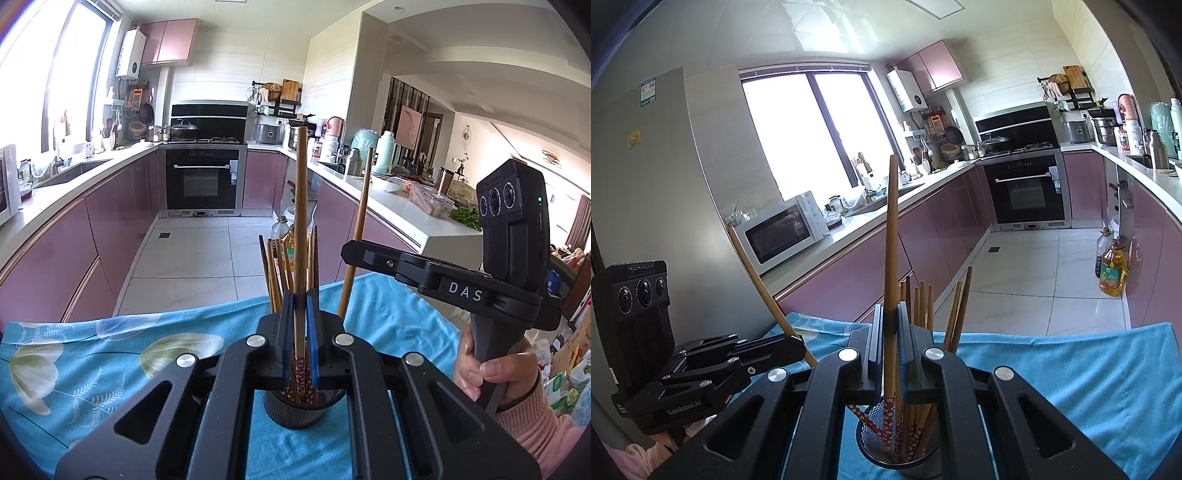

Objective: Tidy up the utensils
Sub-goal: 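Lower both chopsticks down into the mesh cup with both grippers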

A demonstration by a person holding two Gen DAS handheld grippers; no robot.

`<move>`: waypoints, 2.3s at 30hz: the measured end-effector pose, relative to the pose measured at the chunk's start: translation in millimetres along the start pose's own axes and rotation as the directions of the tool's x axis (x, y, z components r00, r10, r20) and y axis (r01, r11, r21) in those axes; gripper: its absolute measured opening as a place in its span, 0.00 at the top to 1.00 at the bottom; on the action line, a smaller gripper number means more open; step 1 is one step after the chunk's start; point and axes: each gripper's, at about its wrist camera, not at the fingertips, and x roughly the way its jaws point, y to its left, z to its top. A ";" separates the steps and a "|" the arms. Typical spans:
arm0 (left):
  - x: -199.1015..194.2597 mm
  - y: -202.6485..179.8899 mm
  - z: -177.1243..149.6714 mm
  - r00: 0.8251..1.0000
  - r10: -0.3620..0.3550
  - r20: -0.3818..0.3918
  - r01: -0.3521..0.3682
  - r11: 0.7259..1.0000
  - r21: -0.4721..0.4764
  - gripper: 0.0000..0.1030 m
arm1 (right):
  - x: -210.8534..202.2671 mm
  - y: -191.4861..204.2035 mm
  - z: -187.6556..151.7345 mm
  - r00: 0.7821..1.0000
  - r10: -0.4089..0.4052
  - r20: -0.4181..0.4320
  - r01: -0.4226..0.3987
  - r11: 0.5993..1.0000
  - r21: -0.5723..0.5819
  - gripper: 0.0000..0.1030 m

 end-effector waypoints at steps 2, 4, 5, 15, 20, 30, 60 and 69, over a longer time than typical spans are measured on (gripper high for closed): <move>0.5 1.6 -0.3 1.000 0.000 -0.004 0.000 1.000 0.002 0.93 | 1.3 -0.4 -0.5 1.000 -0.002 -0.004 0.002 1.000 0.000 0.94; 0.8 3.1 -0.9 1.000 0.002 -0.008 -0.002 1.000 0.004 0.93 | 1.7 -1.9 -1.9 1.000 -0.004 -0.008 0.004 1.000 0.002 0.94; 1.1 3.6 -1.3 1.000 0.002 -0.010 -0.002 1.000 0.006 0.93 | 2.5 -2.7 -2.4 1.000 -0.005 -0.011 0.005 1.000 0.003 0.94; 4.5 12.0 -3.5 0.999 0.002 -0.035 -0.001 1.000 0.012 0.93 | 8.6 -7.0 -9.8 0.999 -0.015 -0.036 0.015 1.000 0.012 0.94; 5.3 18.1 -5.1 0.999 0.005 -0.045 -0.005 1.000 0.019 0.93 | 11.1 -6.0 -12.3 0.999 -0.015 -0.046 0.016 1.000 0.012 0.94; 7.0 22.3 -7.4 0.998 0.010 -0.062 -0.008 1.000 0.027 0.93 | 16.9 -8.7 -18.2 0.998 -0.015 -0.063 0.016 1.000 0.021 0.94; 38.2 30.7 -25.4 0.990 0.029 -0.137 -0.024 0.999 0.037 0.93 | 23.8 -16.2 -33.3 0.994 -0.008 -0.110 0.012 0.999 0.031 0.94; 55.3 35.3 -33.5 0.985 0.042 -0.169 -0.037 0.999 0.035 0.92 | 34.0 -19.8 -38.6 0.990 -0.009 -0.141 0.014 0.999 0.035 0.94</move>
